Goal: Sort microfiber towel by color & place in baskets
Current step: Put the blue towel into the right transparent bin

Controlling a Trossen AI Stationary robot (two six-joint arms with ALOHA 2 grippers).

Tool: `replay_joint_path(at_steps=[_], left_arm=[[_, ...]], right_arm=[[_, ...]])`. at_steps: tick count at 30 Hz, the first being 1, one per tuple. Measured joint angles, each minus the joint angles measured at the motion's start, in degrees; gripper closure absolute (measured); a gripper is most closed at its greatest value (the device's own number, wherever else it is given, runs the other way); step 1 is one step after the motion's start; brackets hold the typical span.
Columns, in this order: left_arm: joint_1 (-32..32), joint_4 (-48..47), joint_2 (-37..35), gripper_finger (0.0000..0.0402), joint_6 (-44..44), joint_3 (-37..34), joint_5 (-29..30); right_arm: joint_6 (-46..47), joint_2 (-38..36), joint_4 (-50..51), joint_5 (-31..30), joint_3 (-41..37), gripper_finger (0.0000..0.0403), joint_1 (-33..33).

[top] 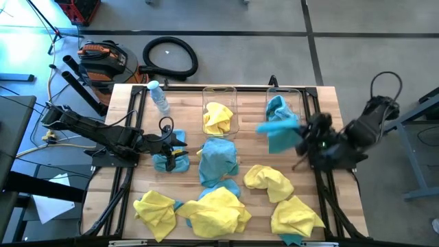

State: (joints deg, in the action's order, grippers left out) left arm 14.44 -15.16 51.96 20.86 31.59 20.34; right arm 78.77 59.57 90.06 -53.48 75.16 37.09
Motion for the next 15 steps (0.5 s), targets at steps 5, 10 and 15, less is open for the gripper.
replay_joint_path(at_steps=[5, 10, 15], left_arm=[[-0.02, -0.03, 0.0, 0.0259, 0.0, 0.0, 0.0], [-0.02, -0.02, 0.0, 0.0259, -0.09, 0.0, 0.0], [-0.07, 0.01, 0.0, 0.0259, -0.09, 0.0, 0.01]], right_arm=[[-8.12, -3.79, 0.0, -0.9, 0.0, 0.0402, -11.14], [-16.32, -4.49, 0.0, 3.66, 0.0, 0.0402, -22.29], [-25.15, -2.3, -0.04, 10.74, 0.0, 0.0402, -33.42]])
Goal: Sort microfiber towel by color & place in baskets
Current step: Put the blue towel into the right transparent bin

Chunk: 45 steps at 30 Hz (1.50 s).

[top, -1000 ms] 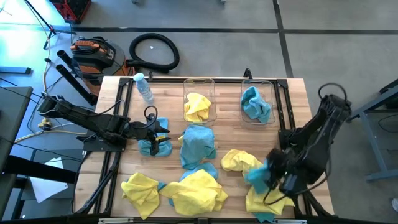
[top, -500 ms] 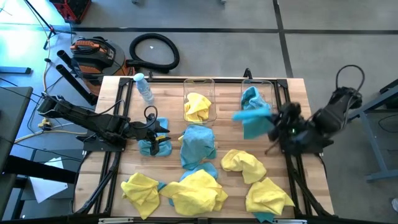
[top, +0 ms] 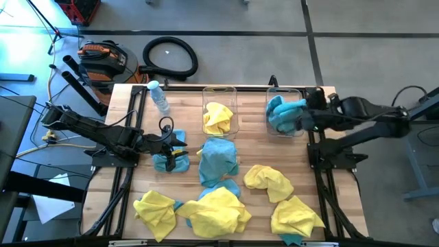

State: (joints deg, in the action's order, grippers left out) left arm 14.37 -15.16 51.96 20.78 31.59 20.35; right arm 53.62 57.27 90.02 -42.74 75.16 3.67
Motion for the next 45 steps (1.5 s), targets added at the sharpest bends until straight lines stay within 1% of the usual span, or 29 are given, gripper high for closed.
replay_joint_path(at_steps=[3, 6, 9, 13, 15, 18, 20, 22, 25, 30, 34, 37, 45], left_arm=[[0.0, 0.01, 0.0, 0.0259, 0.0, 0.0, 0.01], [0.0, 0.02, 0.0, 0.0259, 0.0, 0.0, -0.01], [0.0, 0.01, 0.0, 0.0259, -0.07, 0.0, 0.01], [0.0, 0.0, 0.0, 0.0259, -1.85, 0.0, 0.01], [0.0, 0.0, 0.0, 0.0259, -1.86, 0.0, 0.01], [0.0, -0.02, 0.0, 0.0259, -1.86, 0.0, 0.01], [0.0, 0.0, 0.0, 0.0259, -2.03, 0.0, 0.01], [0.0, 0.0, 0.0, 0.0259, -2.48, 0.0, 0.01], [0.0, 0.02, 0.0, 0.0259, -2.45, 0.0, 0.01], [0.0, 0.02, 0.0, 0.0259, -2.45, 0.0, 0.0], [0.0, 0.01, 0.0, 0.0259, -2.45, 0.0, -0.01], [-0.11, 0.02, 0.0, 0.0259, -2.43, 0.0, -0.01], [-0.09, 0.0, 0.0, 0.0259, -2.43, 0.0, -0.01]], right_arm=[[-5.59, 2.61, -0.85, 3.79, 0.0, 0.0402, -5.8], [-11.28, 5.67, -3.1, 6.09, 0.0, 0.0403, -10.37], [-14.84, 8.84, -5.02, 6.68, -0.02, 0.0403, -14.14], [-16.52, 12.25, -6.16, 10.18, -0.72, 0.0403, -17.95], [-16.37, 12.36, -7.88, 12.38, -3.69, 0.0403, -19.37], [-16.15, 12.09, -12.03, 17.38, -9.96, 0.0403, -21.9], [-16.1, 11.98, -14.93, 19.06, -13.72, 0.0403, -23.17], [-16.26, 12.0, -19.72, 21.26, -16.77, 0.0403, -24.6], [-16.6, 12.17, -27.68, 27.02, -21.01, 0.0403, -27.44], [-17.79, 12.16, -33.17, 31.4, -28.03, 0.0403, -32.13], [-20.95, 12.16, -41.46, 34.55, -32.84, 0.0403, -33.15], [-21.1, 12.42, -46.64, 36.29, -34.8, 0.0403, -33.1], [-20.82, 13.53, -46.64, 37.86, -35.93, 0.0401, -33.32]])
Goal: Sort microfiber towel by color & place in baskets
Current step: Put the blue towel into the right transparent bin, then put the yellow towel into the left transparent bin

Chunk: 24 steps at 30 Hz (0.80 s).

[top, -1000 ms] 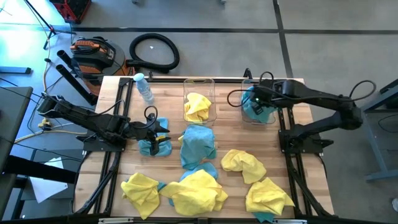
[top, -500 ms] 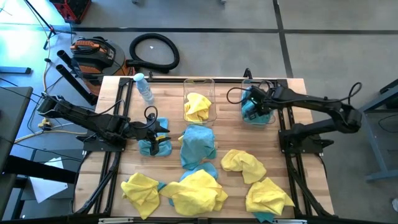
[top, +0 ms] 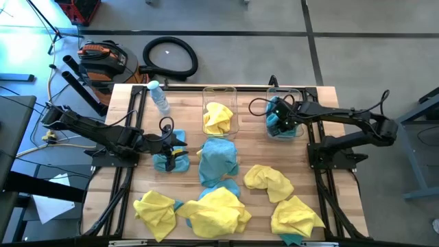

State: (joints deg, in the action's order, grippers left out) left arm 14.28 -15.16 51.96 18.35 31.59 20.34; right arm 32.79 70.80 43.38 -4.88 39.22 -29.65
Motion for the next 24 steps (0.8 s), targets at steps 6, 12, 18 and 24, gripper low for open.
replay_joint_path(at_steps=[6, 12, 18, 24], left_arm=[[0.0, -0.05, 0.0, 0.0259, 0.04, 0.0, -0.02], [0.0, -0.05, 0.0, 0.0259, 0.07, 0.0, -0.02], [0.0, -0.05, 0.0, 0.0259, 0.09, 0.0, -0.02], [0.02, -0.02, 0.0, 0.0259, -0.26, 0.0, 1.28]], right_arm=[[0.16, -0.21, 0.1, 1.46, 0.03, 0.0348, -0.01], [-0.06, -2.08, 6.71, 1.83, 5.56, 0.0281, 0.0], [0.4, -5.79, 16.7, -2.74, 13.57, 0.0254, 0.48], [4.87, -16.0, 16.42, -9.33, 12.44, 0.0254, 6.68]])
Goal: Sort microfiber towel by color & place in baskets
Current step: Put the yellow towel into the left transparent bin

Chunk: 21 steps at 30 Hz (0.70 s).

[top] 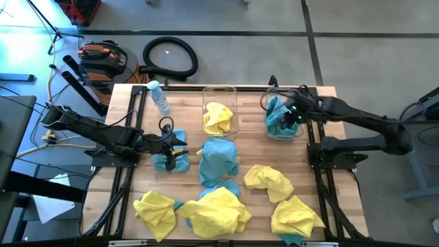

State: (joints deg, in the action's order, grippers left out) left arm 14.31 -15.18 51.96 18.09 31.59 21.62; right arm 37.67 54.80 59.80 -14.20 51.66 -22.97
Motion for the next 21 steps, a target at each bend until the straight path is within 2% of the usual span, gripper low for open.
replay_joint_path(at_steps=[5, 9, 12, 15, 18, 21], left_arm=[[0.0, 1.01, 0.0, 0.0259, -0.51, 0.0, 2.88], [0.01, 1.16, 0.0, 0.0259, -4.82, 0.0, 2.85], [1.17, -3.06, 0.6, 0.0259, -3.75, 2.06, 2.74], [4.01, -13.93, 2.55, 0.0259, 0.49, 7.16, 3.39], [7.71, -23.68, 6.17, 0.0259, 6.97, 13.25, 5.42], [11.83, -32.05, 10.94, 0.0259, 14.93, 19.51, 5.46]], right_arm=[[4.43, -11.04, -10.79, -3.33, -7.2, 0.0254, 11.76], [1.2, -14.97, -28.18, -10.24, -14.45, 0.0254, 22.94], [-5.3, -13.78, -44.67, -13.13, -19.73, 0.0254, 29.77], [-7.4, -10.93, -56.13, -13.92, -23.21, 0.0254, 34.4], [-7.49, -7.56, -60.41, -16.31, -24.88, 0.0254, 37.81], [-4.67, -4.41, -60.59, -19.05, -25.49, 0.0254, 40.04]])
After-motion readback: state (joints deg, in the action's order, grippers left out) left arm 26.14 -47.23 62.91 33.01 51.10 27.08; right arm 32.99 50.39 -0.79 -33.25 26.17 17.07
